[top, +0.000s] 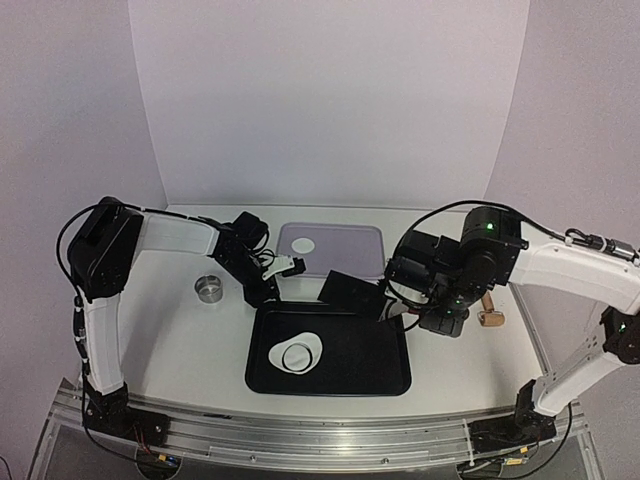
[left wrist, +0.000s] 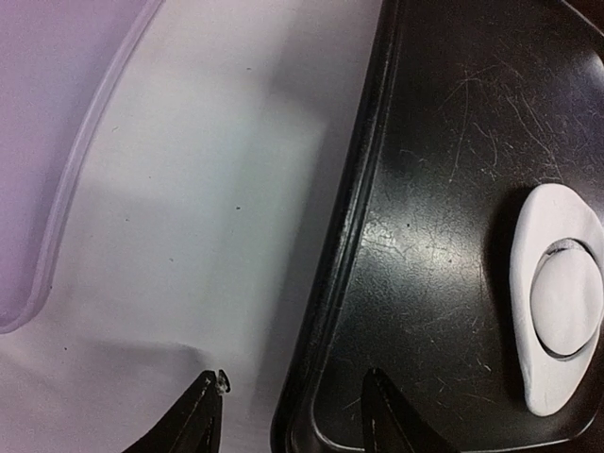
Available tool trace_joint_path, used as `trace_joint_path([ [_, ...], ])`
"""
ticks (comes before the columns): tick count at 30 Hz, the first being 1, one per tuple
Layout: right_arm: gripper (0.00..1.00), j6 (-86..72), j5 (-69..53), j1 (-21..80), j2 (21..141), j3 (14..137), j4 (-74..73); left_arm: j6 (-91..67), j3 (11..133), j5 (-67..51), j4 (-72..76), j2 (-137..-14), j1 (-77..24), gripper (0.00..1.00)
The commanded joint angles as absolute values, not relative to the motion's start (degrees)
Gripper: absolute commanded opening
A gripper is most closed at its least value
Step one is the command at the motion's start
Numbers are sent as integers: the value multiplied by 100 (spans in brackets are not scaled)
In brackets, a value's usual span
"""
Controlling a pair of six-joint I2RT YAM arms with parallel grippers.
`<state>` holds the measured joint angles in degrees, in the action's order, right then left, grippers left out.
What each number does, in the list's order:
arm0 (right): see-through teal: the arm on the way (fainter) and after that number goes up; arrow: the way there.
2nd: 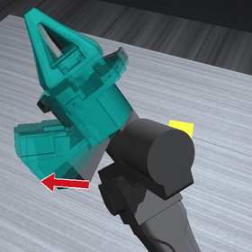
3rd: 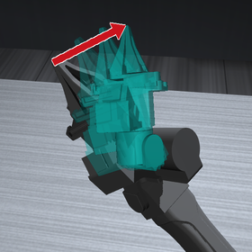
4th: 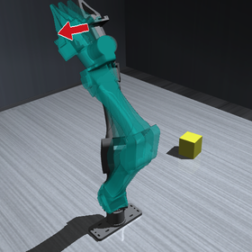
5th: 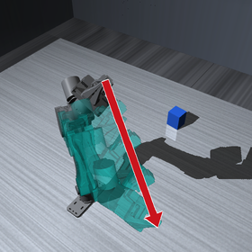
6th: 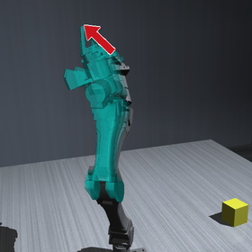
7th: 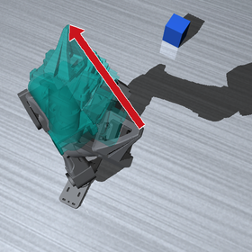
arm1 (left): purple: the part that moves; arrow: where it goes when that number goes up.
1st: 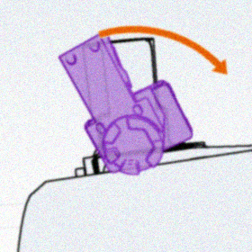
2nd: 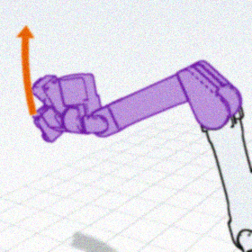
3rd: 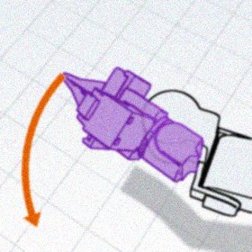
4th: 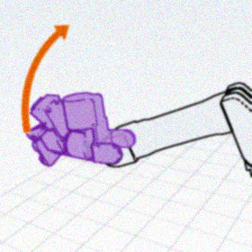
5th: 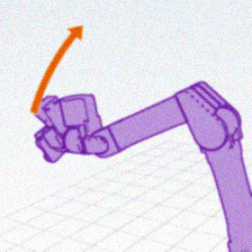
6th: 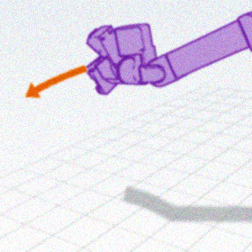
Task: Roll out the dumpling wrappers from the dough
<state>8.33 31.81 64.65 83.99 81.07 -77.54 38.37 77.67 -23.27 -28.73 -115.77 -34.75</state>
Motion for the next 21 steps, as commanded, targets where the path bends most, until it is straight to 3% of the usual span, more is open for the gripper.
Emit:
trace_joint_path([
  [1,0,641,2922,6597,8479,8012,-8899,4127,7864,-2265,-2631,-11652,-3500,46],
  [9,0,483,3001,6597,8792,7706,-9093,4640,7644,-2318,-2484,-11611,-3519,27],
  [21,0,367,2674,6594,8895,7265,-8765,5217,7509,-2363,-2316,-11519,-3517,12],
])
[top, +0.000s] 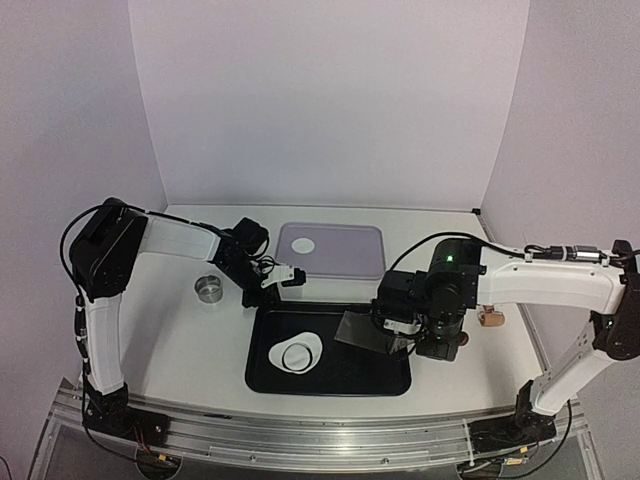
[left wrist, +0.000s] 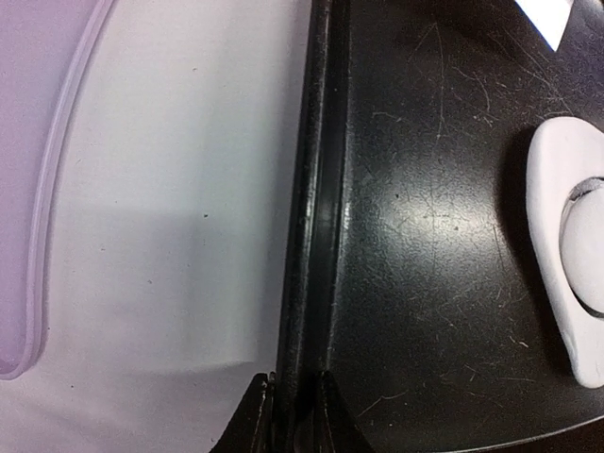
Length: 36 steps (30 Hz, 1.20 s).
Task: Roll out the dumpling wrappers from the dough
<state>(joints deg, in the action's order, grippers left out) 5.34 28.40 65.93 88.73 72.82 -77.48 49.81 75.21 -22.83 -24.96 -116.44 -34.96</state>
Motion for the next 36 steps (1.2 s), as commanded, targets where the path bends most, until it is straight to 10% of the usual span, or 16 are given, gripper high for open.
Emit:
trace_joint_path([
  [1,0,362,2596,6596,8910,7265,-8767,5219,7500,-2372,-2327,-11496,-3517,11],
  [36,0,766,888,6379,9401,6914,-7507,5367,7435,-2420,-2268,-11373,-3518,0],
])
